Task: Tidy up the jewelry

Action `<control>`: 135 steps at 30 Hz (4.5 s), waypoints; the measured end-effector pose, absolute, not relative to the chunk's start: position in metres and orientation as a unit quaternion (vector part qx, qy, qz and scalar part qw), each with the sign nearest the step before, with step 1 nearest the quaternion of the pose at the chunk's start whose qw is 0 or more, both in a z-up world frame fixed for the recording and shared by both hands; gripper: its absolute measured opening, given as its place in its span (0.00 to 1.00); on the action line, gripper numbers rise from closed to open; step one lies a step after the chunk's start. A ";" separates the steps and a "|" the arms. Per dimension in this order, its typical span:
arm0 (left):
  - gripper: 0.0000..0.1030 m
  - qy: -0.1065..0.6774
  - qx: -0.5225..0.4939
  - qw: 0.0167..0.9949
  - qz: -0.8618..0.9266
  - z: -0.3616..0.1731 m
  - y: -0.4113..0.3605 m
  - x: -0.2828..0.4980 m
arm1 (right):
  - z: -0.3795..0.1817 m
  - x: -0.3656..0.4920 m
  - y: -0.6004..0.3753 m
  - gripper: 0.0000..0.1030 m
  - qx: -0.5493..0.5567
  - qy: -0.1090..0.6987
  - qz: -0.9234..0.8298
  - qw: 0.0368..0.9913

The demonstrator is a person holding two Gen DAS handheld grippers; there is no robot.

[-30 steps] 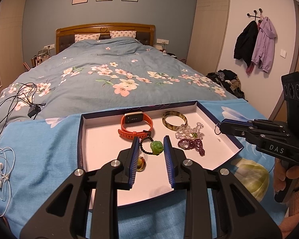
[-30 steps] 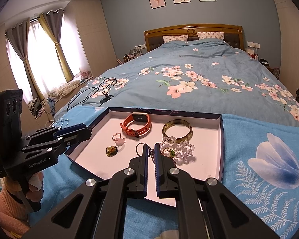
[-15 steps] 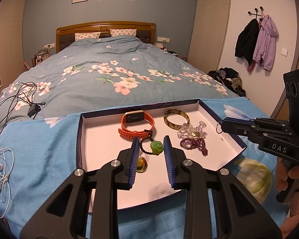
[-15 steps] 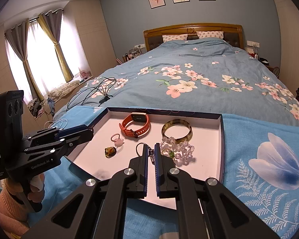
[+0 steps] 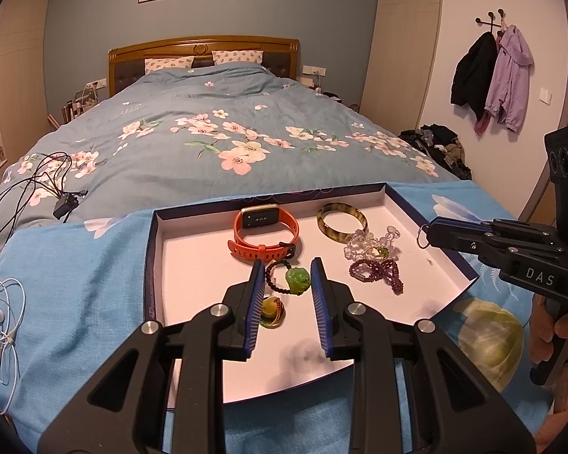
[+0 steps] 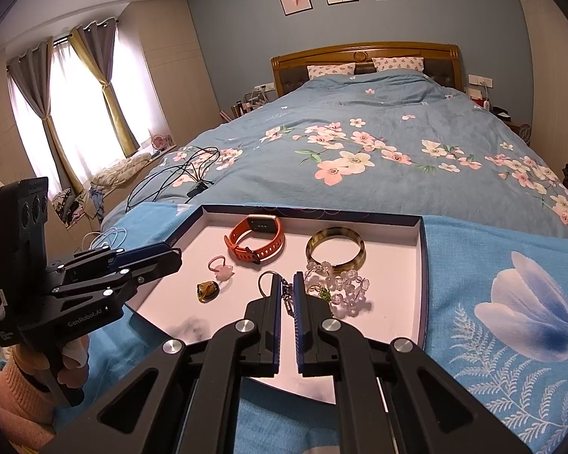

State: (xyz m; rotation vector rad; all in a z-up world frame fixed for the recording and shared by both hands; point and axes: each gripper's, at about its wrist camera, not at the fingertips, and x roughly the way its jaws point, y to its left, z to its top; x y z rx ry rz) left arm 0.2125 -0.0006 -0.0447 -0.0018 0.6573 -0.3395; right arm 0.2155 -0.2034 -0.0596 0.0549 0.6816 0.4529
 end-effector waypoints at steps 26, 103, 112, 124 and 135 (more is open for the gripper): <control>0.36 0.372 0.004 0.915 -0.156 -0.072 -0.010 0.230 | -0.110 0.237 -0.203 0.14 0.019 0.406 0.173 0.897; 0.94 0.105 -0.002 0.994 -0.021 0.003 0.018 0.036 | -0.047 0.085 -0.198 0.94 -0.016 0.148 0.096 0.984; 0.94 0.102 0.000 0.994 -0.022 0.004 0.017 0.037 | -0.046 0.085 -0.199 0.94 -0.014 0.148 0.095 0.984; 0.94 0.102 0.001 0.995 -0.023 0.004 0.015 0.037 | -0.044 0.087 -0.202 0.94 -0.012 0.149 0.093 0.984; 0.94 0.102 0.001 0.995 -0.023 0.004 0.015 0.037 | -0.045 0.086 -0.202 0.94 -0.011 0.148 0.093 0.985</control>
